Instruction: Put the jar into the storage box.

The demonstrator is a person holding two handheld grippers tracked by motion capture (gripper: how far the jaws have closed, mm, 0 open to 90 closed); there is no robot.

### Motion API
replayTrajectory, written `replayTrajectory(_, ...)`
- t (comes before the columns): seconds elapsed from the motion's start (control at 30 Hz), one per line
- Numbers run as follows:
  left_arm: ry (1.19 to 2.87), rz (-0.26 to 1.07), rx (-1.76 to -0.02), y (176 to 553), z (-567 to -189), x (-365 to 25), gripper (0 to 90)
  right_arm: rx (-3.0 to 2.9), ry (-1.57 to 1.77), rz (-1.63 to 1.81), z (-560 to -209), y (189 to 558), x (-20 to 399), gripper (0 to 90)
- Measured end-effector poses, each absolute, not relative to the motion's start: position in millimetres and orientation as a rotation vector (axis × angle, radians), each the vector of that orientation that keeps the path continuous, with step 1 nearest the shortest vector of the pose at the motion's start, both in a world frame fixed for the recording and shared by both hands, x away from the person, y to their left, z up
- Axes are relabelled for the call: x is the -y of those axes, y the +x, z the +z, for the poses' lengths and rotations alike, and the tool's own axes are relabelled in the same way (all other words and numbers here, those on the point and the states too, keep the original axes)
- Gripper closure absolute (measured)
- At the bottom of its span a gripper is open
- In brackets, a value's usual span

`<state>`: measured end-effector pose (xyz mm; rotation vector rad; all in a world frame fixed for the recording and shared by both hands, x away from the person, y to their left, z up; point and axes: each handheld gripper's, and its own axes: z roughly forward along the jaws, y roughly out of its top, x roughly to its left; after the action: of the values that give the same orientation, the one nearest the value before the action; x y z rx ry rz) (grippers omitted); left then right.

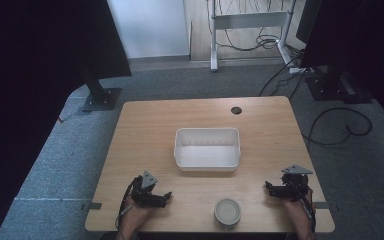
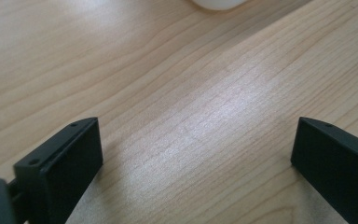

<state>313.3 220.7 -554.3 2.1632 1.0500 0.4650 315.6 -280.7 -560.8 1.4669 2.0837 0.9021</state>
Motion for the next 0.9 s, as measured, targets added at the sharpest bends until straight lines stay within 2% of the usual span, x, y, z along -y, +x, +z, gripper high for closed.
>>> replayTrajectory(0.9, 2.139, 0.466, -1.078, 309.3, -550.3, -220.3, 4.6, -2.084, 1.467, 0.902, -560.8, 315.7, 280.7, 3.2)
